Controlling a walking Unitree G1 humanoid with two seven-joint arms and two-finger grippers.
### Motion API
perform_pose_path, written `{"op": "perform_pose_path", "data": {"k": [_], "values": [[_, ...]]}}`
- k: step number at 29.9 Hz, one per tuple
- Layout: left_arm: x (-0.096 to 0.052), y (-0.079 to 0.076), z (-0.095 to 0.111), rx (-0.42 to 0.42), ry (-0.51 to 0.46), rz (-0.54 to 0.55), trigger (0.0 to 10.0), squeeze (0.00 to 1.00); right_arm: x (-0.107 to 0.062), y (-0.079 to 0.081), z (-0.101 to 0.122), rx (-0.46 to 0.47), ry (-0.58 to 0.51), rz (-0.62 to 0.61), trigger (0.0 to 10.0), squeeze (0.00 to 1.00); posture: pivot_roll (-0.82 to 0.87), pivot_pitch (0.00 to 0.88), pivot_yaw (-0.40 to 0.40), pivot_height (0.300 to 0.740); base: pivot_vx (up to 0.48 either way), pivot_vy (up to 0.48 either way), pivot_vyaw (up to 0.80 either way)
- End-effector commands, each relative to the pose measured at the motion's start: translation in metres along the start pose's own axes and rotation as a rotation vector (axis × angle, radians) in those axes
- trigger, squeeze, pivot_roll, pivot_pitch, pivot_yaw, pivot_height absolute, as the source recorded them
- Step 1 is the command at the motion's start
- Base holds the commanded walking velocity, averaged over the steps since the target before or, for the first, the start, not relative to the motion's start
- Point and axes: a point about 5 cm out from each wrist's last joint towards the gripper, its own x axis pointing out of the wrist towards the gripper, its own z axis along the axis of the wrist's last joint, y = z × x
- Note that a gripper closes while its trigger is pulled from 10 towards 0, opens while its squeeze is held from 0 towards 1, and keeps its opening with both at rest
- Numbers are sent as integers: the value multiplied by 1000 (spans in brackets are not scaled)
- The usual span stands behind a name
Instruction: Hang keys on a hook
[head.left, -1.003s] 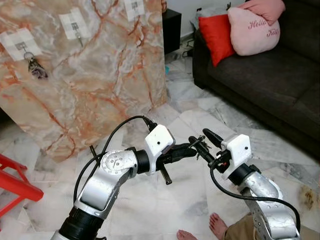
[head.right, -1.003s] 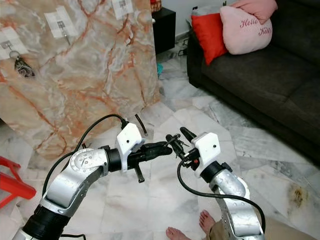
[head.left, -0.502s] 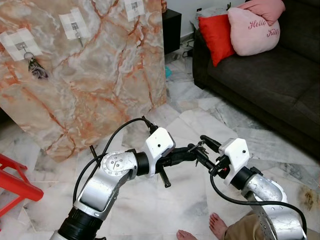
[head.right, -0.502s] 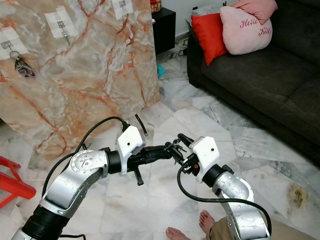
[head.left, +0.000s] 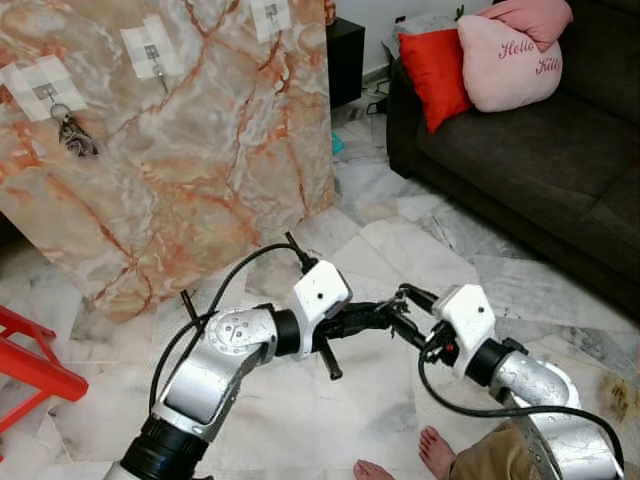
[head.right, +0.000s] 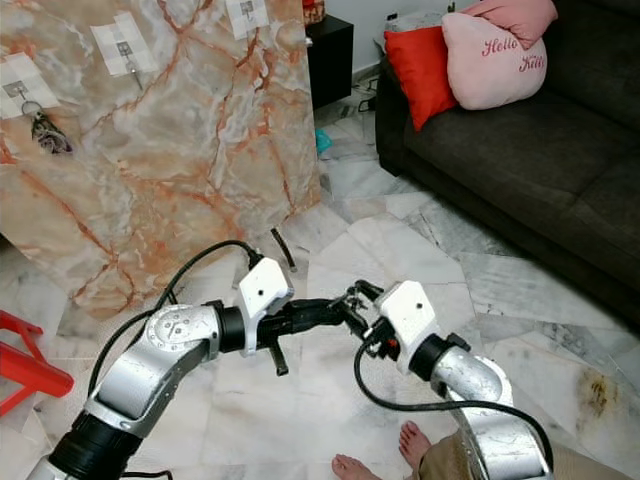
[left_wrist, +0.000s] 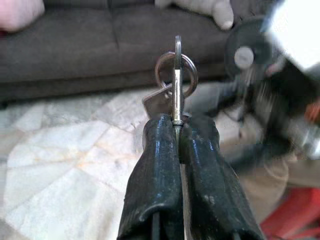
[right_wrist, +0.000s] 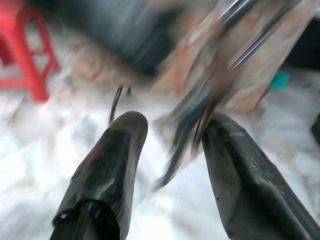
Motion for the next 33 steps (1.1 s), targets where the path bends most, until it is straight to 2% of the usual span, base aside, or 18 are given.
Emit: {"op": "perform_pose_path", "data": {"k": [1,7,14,18,24,26,27,31,33], "values": [[-1,4,11,26,-47,15,10000,0,1,-3,-8,-5,53,-27,10000,0,-92,73,36,740,0,0,0],[-3,6,13,29,-54,22,10000,0,3,-2,-3,5,12,-36,10000,0,-88,75,37,740,0,0,0],[-4,6,9,26,-41,29,10000,0,3,-3,19,20,-136,-76,10000,0,-89,75,39,740,0,0,0],[-3,6,8,25,-37,29,10000,0,-4,0,32,31,-224,-122,10000,0,-91,75,39,740,0,0,0],[-3,6,7,24,-35,28,10000,0,-18,7,31,54,-231,-201,10000,0,-93,73,39,740,0,0,0],[-4,6,7,22,-35,28,10000,0,-24,9,27,78,-215,-228,10000,0,-93,73,39,740,0,0,0],[-3,6,6,21,-35,28,10000,0,-32,12,22,101,-198,-264,10000,0,-99,74,39,740,0,0,0],[-3,6,6,21,-35,25,10000,0,-41,15,17,118,-180,-307,10000,0,-107,74,42,740,0,0,0],[-1,6,6,20,-37,23,10000,0,-45,15,20,129,-208,-352,10000,0,-111,73,43,740,0,0,0]]}}
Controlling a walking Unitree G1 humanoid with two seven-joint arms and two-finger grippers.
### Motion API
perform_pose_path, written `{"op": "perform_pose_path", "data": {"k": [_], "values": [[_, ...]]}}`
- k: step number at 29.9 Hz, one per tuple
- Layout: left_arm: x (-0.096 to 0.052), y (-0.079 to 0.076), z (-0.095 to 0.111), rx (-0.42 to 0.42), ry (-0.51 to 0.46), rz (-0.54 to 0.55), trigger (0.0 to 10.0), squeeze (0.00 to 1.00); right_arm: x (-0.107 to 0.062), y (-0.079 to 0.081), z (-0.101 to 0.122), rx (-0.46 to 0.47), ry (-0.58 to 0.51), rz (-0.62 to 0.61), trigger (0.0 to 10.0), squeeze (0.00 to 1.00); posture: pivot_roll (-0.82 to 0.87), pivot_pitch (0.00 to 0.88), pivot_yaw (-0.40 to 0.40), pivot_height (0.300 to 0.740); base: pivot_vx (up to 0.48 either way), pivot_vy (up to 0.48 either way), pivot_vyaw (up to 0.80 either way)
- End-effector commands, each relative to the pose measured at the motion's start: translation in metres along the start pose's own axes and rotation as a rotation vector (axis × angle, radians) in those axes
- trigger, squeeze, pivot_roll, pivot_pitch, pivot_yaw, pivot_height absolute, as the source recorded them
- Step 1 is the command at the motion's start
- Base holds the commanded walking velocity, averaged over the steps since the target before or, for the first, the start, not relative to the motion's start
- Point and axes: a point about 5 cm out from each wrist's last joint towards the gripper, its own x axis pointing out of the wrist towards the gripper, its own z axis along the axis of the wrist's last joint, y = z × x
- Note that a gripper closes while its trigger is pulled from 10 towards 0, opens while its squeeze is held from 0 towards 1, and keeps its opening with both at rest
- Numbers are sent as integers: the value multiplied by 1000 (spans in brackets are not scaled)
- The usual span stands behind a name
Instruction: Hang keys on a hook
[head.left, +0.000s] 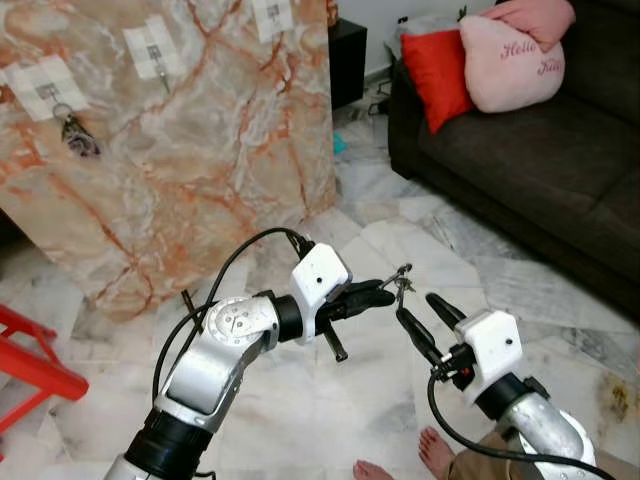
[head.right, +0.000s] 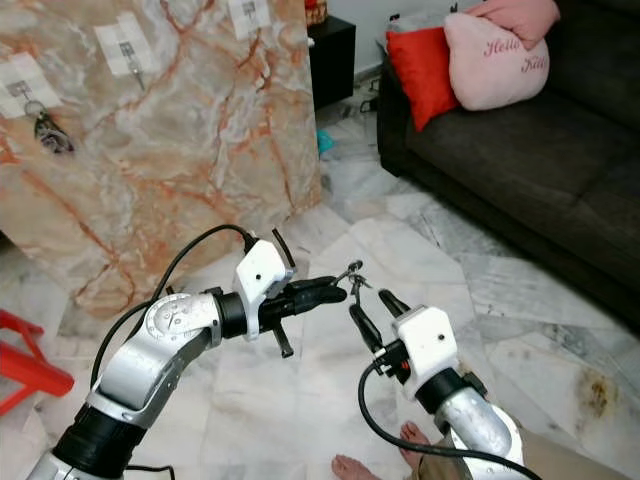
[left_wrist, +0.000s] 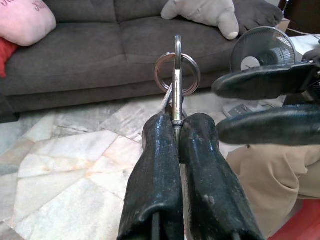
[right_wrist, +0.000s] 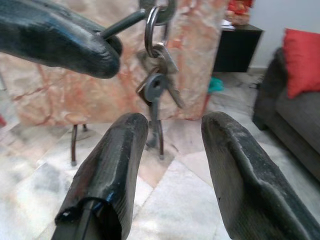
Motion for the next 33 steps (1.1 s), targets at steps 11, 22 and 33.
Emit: {"op": "perform_pose_path", "data": {"k": [11,22,33], "values": [[3,-1,0,2,-8,-11,10000,0,13,5,24,40,-114,54,10000,0,-107,58,36,740,0,0,0],[4,-2,-1,4,-8,-17,10000,0,19,-1,25,23,-121,36,10000,0,-109,46,38,740,0,0,0],[5,-4,-1,6,-9,-20,10000,0,21,-4,20,20,-91,29,10000,0,-109,37,36,740,0,0,0]]}}
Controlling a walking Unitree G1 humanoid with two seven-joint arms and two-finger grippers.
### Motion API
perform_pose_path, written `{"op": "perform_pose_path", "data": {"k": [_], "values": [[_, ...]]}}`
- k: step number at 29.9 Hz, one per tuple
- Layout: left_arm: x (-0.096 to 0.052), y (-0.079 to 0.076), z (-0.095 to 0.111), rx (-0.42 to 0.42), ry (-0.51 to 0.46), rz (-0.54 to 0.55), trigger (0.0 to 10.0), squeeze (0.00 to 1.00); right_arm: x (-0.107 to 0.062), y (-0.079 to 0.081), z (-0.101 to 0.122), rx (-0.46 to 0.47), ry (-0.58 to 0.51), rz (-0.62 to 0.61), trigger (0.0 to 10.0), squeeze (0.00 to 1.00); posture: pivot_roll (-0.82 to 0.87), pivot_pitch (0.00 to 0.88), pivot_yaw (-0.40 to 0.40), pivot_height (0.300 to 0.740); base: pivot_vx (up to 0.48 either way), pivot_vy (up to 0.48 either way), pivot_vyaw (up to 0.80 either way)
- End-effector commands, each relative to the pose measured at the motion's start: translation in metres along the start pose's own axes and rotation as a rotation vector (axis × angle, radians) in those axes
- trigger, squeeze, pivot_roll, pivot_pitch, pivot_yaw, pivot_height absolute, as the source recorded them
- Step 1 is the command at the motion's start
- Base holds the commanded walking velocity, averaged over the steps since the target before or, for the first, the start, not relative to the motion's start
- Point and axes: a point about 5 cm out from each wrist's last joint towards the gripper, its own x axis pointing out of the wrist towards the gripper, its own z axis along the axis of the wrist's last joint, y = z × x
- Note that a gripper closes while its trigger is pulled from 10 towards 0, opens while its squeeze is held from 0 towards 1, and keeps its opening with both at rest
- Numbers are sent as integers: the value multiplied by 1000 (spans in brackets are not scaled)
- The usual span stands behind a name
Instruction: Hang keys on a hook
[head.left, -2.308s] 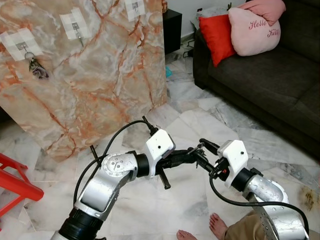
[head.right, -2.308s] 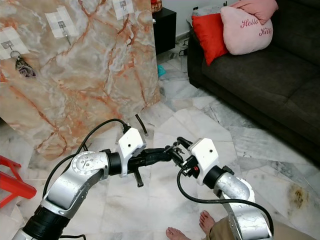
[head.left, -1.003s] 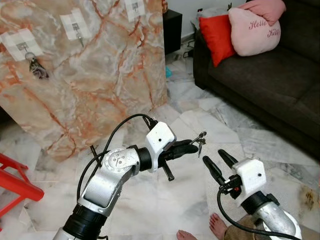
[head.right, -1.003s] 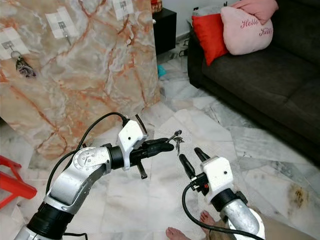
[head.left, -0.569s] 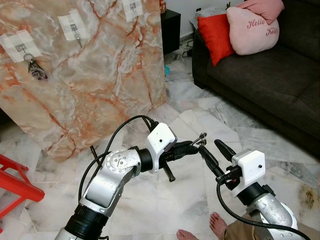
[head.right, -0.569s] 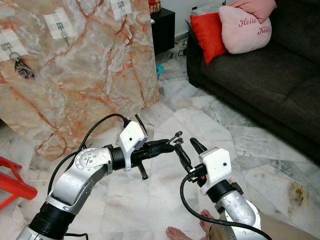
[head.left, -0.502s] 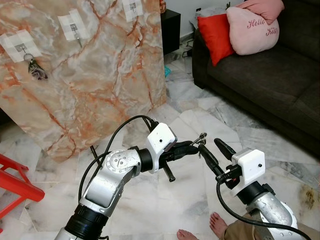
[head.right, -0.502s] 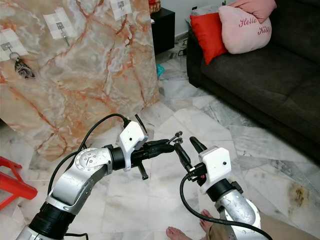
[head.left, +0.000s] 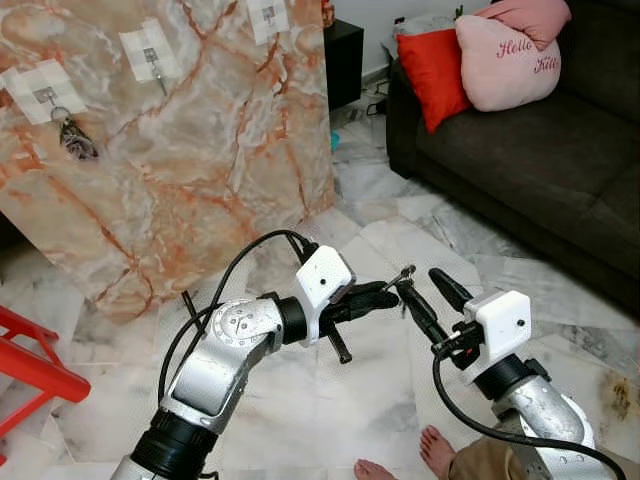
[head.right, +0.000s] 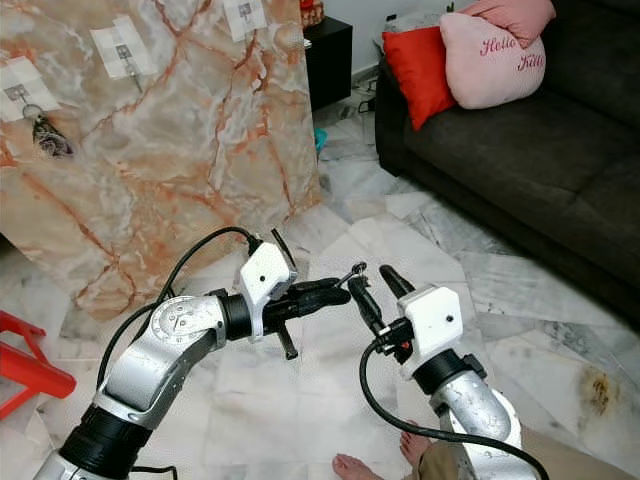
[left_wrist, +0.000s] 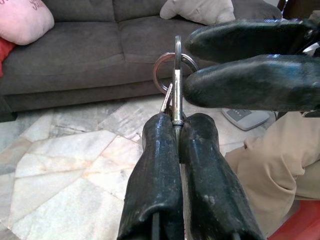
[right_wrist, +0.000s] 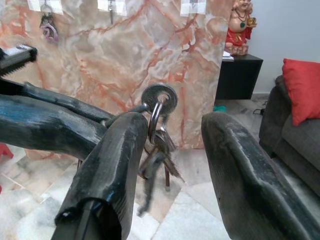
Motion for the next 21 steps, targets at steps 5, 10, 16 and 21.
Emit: {"op": "perform_pose_path", "data": {"k": [5,10,16,21], "values": [[1,0,2,19,-5,-11,10000,0,2,-3,-5,2,25,-4,2471,0,-107,36,37,740,0,0,0],[1,0,2,20,-3,-8,10000,0,3,-5,-5,-1,24,-10,10000,0,-105,36,38,740,0,0,0],[1,0,2,21,-3,-6,10000,0,5,-5,-4,-6,13,-1,10000,0,-106,31,38,740,0,0,0],[1,0,1,22,-3,-5,10000,0,7,-4,-4,-8,8,10,10000,0,-105,31,37,740,0,0,0]]}}
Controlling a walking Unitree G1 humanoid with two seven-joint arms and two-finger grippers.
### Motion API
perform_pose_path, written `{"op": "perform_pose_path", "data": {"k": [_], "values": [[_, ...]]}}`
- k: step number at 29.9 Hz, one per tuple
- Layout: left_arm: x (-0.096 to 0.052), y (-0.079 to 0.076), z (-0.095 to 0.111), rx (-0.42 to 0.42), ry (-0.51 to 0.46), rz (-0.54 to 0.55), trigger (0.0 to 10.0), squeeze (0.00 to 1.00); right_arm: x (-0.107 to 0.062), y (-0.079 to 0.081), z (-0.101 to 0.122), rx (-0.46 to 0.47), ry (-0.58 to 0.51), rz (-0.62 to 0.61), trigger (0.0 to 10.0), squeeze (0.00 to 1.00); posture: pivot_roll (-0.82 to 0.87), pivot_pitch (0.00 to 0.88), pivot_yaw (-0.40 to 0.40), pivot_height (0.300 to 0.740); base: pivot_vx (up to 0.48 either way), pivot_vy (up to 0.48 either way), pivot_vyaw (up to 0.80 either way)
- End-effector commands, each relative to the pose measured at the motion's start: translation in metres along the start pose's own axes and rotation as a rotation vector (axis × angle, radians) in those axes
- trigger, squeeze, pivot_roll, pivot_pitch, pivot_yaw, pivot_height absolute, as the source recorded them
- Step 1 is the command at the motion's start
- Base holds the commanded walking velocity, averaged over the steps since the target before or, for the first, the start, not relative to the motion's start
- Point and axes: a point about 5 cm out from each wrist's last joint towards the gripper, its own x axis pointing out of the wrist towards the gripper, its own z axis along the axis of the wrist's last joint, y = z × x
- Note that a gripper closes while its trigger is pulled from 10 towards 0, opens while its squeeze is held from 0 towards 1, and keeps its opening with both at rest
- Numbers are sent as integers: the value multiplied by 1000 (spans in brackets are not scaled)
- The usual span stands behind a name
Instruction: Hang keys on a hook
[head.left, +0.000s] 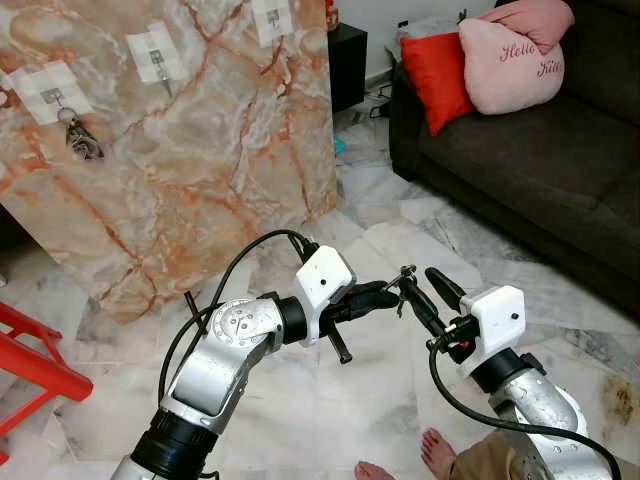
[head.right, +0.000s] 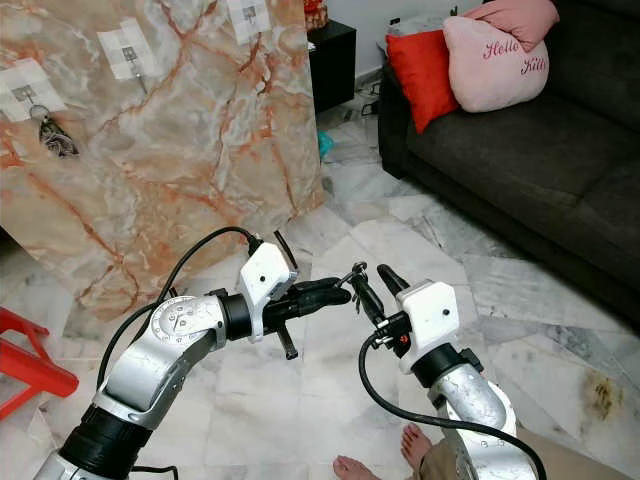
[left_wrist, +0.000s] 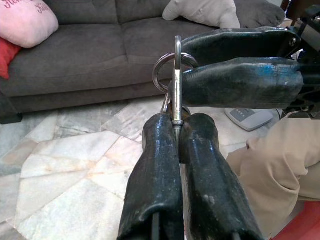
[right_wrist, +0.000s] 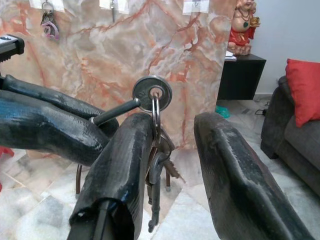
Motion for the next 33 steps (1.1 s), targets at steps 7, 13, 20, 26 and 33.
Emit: {"op": "perform_pose_path", "data": {"k": [7,13,20,26,33], "values": [[0,0,1,17,3,-2,10000,0,2,-1,0,-6,0,18,10000,0,-105,31,35,740,0,0,0],[1,0,-1,20,10,0,10000,0,2,-1,-1,-5,2,29,0,0,-105,39,35,740,0,0,0],[1,1,0,21,10,-2,10000,0,4,-2,-1,-7,4,42,0,0,-103,36,35,740,0,0,0],[1,0,0,22,10,-3,10000,0,5,-1,-3,-5,9,49,0,0,-101,31,36,740,0,0,0],[2,-1,-1,21,11,-7,10000,0,6,2,-5,3,14,64,0,0,-101,33,37,740,0,0,0]]}}
